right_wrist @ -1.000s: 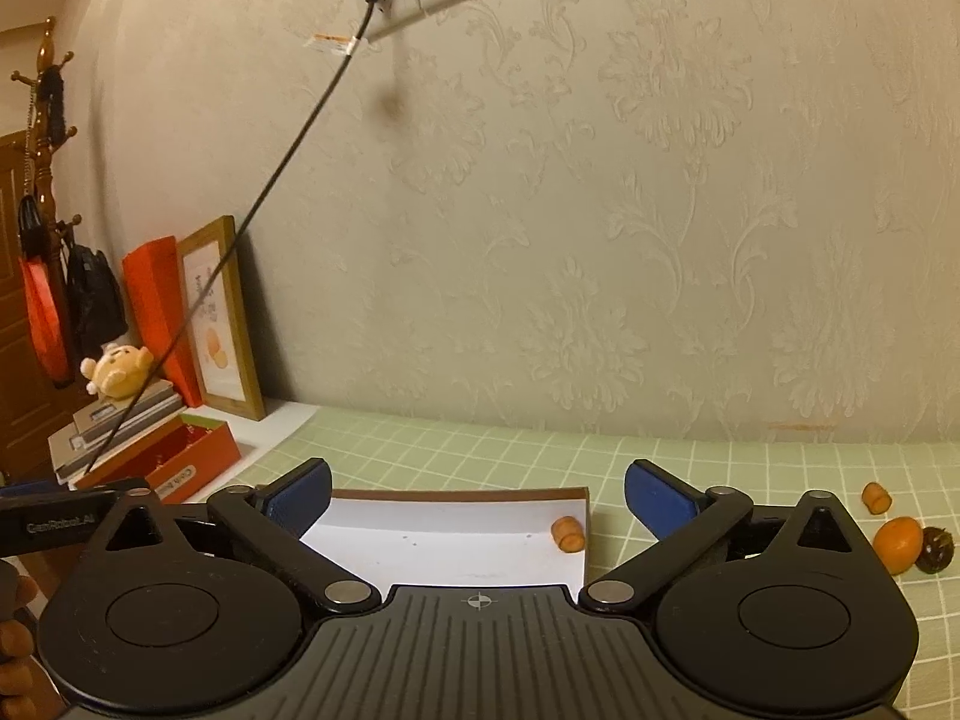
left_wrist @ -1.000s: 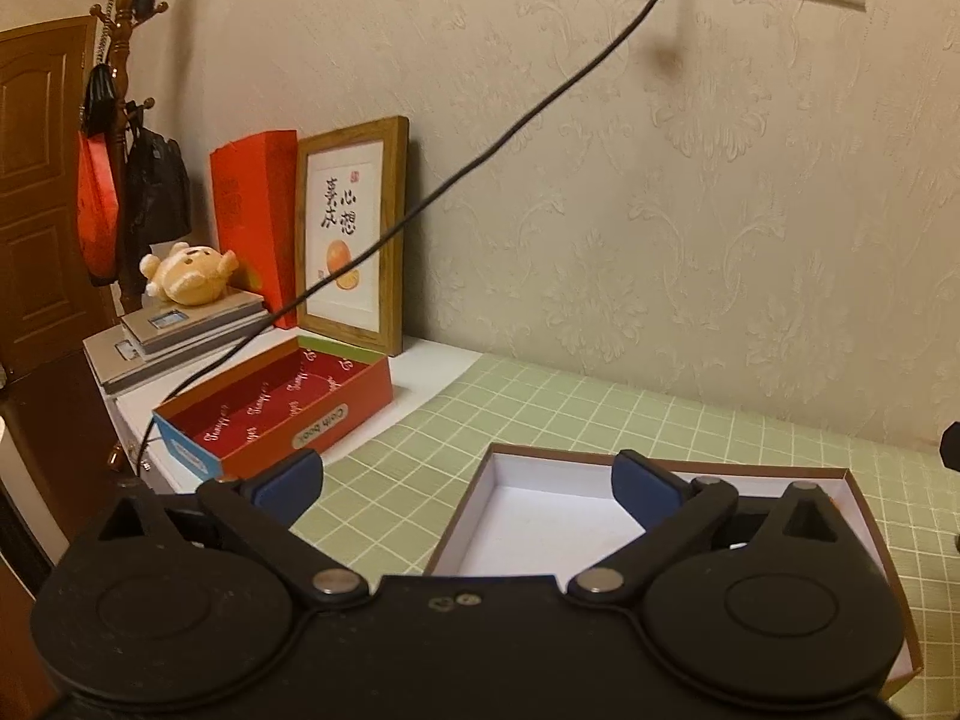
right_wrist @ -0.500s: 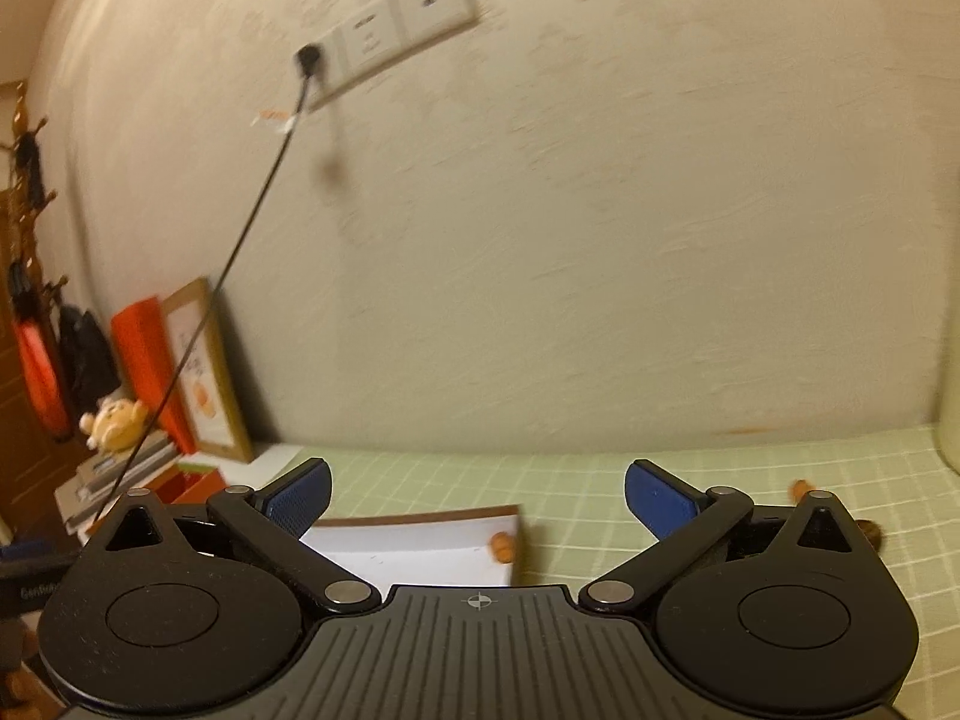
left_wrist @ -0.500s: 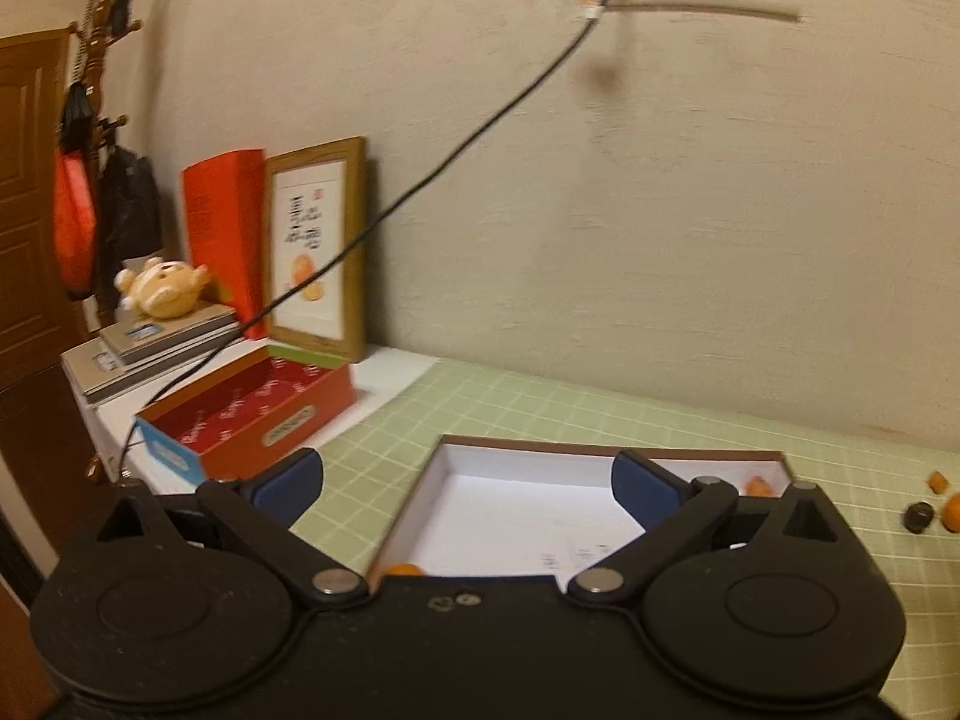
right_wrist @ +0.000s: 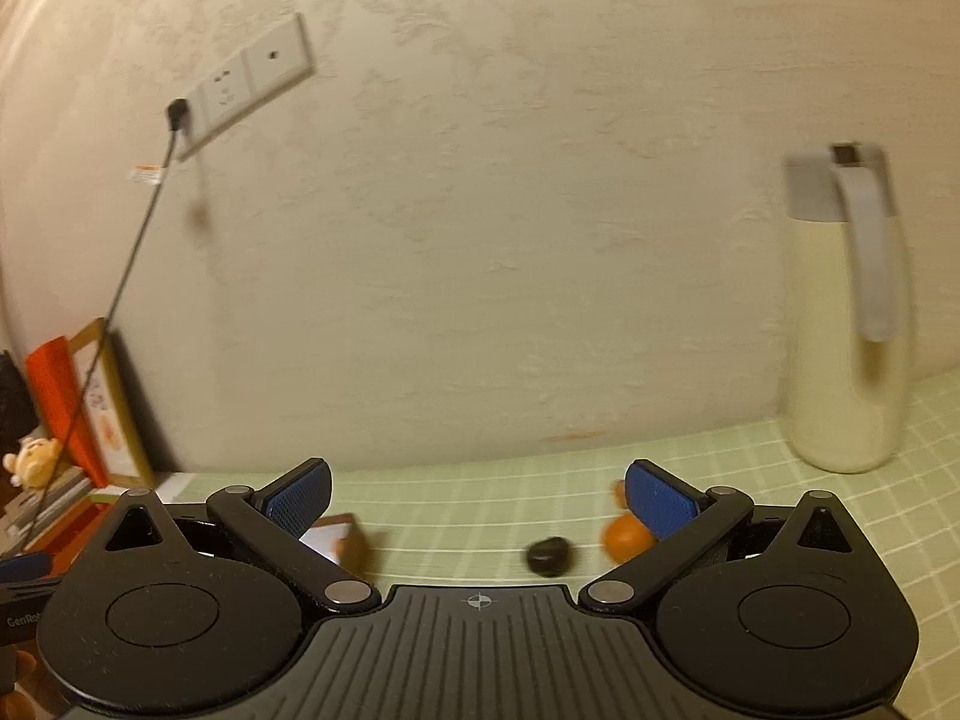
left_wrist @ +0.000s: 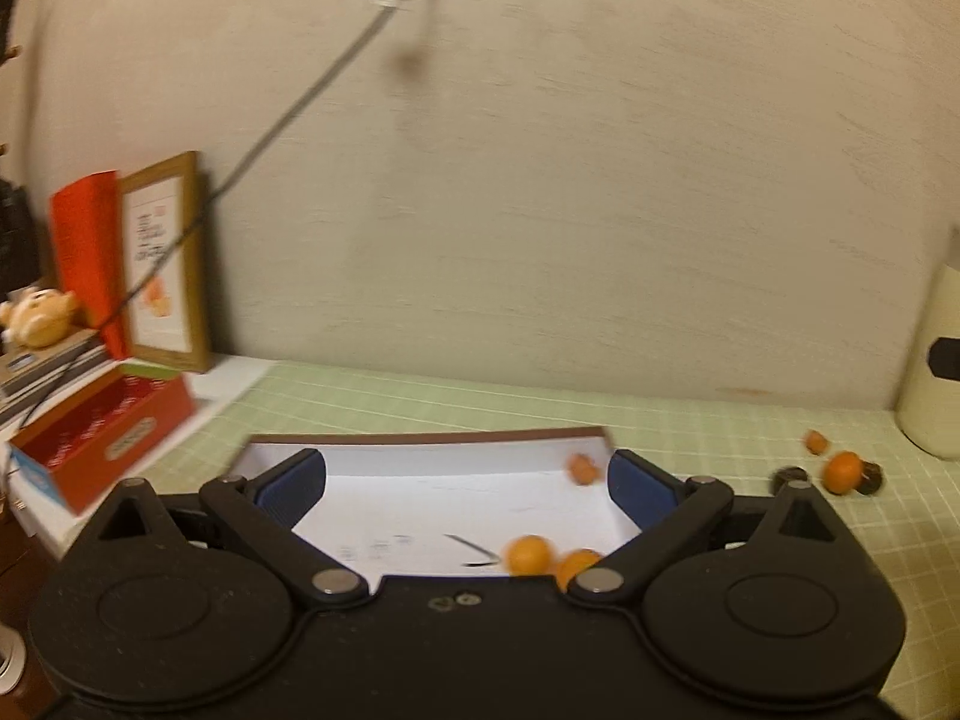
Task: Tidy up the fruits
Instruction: 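Move both open tools back from the box toward the dark fruits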
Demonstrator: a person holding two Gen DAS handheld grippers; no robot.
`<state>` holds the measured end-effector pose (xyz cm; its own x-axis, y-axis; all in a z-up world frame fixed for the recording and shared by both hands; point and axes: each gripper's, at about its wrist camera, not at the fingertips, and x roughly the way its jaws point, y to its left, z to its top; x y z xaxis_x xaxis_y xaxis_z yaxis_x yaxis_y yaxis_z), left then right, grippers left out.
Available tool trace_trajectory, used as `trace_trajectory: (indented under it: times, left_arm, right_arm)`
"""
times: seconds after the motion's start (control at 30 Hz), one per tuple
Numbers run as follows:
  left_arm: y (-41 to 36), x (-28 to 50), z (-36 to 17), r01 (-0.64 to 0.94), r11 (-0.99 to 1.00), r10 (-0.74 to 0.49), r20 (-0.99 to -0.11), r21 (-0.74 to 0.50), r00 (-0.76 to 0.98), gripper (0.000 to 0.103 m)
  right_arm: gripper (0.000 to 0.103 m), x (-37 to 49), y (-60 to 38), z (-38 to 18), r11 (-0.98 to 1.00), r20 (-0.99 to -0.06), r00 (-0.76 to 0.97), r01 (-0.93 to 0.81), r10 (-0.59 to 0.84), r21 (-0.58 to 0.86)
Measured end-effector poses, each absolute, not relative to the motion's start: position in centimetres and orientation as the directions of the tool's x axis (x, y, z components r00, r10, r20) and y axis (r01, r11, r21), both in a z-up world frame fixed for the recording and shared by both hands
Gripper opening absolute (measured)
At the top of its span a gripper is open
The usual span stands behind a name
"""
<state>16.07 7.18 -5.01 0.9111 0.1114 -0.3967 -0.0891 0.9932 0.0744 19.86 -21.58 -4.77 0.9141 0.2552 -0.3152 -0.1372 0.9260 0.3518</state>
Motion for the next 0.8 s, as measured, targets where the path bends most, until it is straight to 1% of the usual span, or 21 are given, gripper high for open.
trace_trajectory:
  times: [0.13, 0.37, 0.43, 0.57, 0.8]
  left_arm:
    - [4.9, 16.8, -5.8, -0.026, 0.997, 0.054, -0.408, 0.074, 0.912, 0.091]
    - [1.2, 18.4, -7.3, 0.067, 0.995, -0.03, -0.431, 0.071, 0.902, 0.081]
    - [0.3, 18.7, -7.6, 0.092, 0.993, -0.051, -0.438, 0.074, 0.898, 0.081]
    - [-1.2, 19.6, -8.3, 0.127, 0.989, -0.078, -0.454, 0.079, 0.888, 0.077]
    - [-3.1, 21.4, -9.4, 0.159, 0.985, -0.105, -0.487, 0.071, 0.867, 0.074]
  right_arm:
    - [0.103, 19.7, -23.4, -5.5, 0.931, -0.339, 0.915, -0.088, 0.216, 0.354]
    - [0.103, 19.5, -25.7, -6.6, 0.949, -0.37, 0.921, -0.001, 0.124, 0.316]
    - [0.103, 19.5, -26.2, -6.8, 0.95, -0.378, 0.919, 0.015, 0.11, 0.313]
    - [0.103, 19.7, -27.1, -7.2, 0.951, -0.391, 0.916, 0.039, 0.088, 0.306]
    - [0.103, 20.5, -28.3, -8.1, 0.953, -0.428, 0.901, 0.069, 0.068, 0.296]
